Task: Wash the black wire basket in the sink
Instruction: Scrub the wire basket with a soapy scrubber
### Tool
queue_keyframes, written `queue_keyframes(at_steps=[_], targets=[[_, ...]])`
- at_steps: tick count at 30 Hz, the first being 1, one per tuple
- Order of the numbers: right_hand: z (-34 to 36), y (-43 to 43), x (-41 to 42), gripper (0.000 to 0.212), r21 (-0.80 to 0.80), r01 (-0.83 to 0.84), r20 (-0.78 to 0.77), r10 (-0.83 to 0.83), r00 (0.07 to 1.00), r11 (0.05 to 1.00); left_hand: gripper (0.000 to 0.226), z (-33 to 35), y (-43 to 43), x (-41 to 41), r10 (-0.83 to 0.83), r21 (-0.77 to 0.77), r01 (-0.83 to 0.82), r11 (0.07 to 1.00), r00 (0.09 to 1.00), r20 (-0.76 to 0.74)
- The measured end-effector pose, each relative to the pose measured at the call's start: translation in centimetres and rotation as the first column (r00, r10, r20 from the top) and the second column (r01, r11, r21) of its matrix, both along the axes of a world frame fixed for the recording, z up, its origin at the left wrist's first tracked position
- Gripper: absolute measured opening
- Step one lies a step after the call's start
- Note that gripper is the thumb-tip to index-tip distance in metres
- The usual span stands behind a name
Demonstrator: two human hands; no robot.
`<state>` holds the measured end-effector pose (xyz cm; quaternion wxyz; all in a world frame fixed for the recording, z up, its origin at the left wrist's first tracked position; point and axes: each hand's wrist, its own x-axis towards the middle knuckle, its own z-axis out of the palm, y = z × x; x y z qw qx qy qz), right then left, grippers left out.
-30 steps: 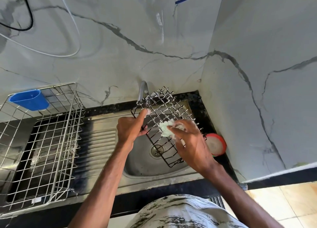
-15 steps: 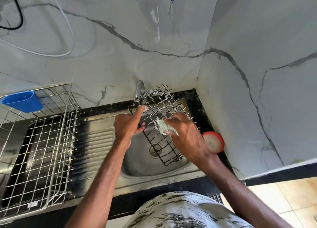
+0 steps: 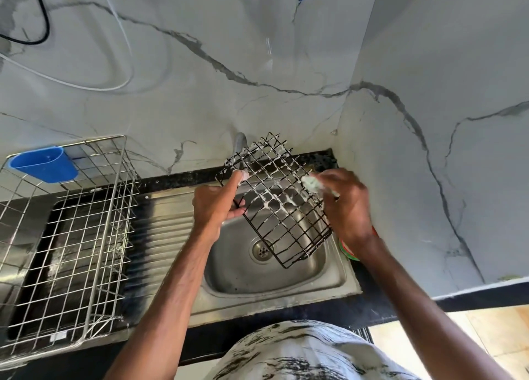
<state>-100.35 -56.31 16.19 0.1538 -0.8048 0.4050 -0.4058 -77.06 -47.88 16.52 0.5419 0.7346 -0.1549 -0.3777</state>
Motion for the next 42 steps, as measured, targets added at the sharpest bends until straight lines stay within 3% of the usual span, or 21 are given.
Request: queue_keyframes(at_steps=[3,7,12,18,23,28,32,37,42], targets=[[-1.0,-1.0,0.2,0.045,0.023,0.068,-0.043,-0.067,0.997,0.997,0.057,0.2,-0.3,-0.3,0.007,-0.007,-0.007,1.000,1.000,0.003],[-1.3,2.7,2.6,0.050,-0.043,-0.090,-0.075,0.086,0.993,0.995,0.065,0.3,-0.5,-0.5,0.020,-0.028,-0.020,0.999,1.000,-0.003],[-1.1,5.2,4.7,0.055,0.002,-0.284,-0.039,0.284,0.958,0.959,0.042,0.2,-0.4,0.0,0.014,-0.020,-0.013,1.000,1.000,0.025],[-2.9,6.9,0.8,0.061,-0.004,-0.427,-0.068,0.426,0.902,0.904,0.049,0.6,0.0,2.4,0.050,-0.033,-0.048,0.998,0.997,0.051],[-4.1,7.1,-1.4,0.057,0.023,-0.405,-0.045,0.406,0.913,0.914,0.043,1.2,-0.1,2.7,0.063,-0.039,-0.059,0.997,0.994,0.093],[-2.1,6.4,3.7,0.054,-0.062,-0.380,-0.003,0.381,0.925,0.923,0.046,1.4,-0.4,1.1,0.009,-0.027,-0.006,1.000,0.996,0.089],[-0.9,5.4,5.7,0.046,-0.042,-0.372,0.005,0.372,0.928,0.927,0.056,1.7,-0.2,-0.2,-0.013,-0.028,0.015,0.999,0.996,0.093],[-3.1,7.9,1.0,0.045,0.003,-0.460,-0.039,0.459,0.887,0.888,0.045,2.2,-0.1,2.2,0.015,-0.014,-0.014,1.000,0.995,0.097],[-5.1,7.3,-2.0,0.049,0.011,-0.399,-0.001,0.399,0.917,0.917,0.045,2.1,-0.1,3.0,0.026,-0.015,-0.024,1.000,0.987,0.161]])
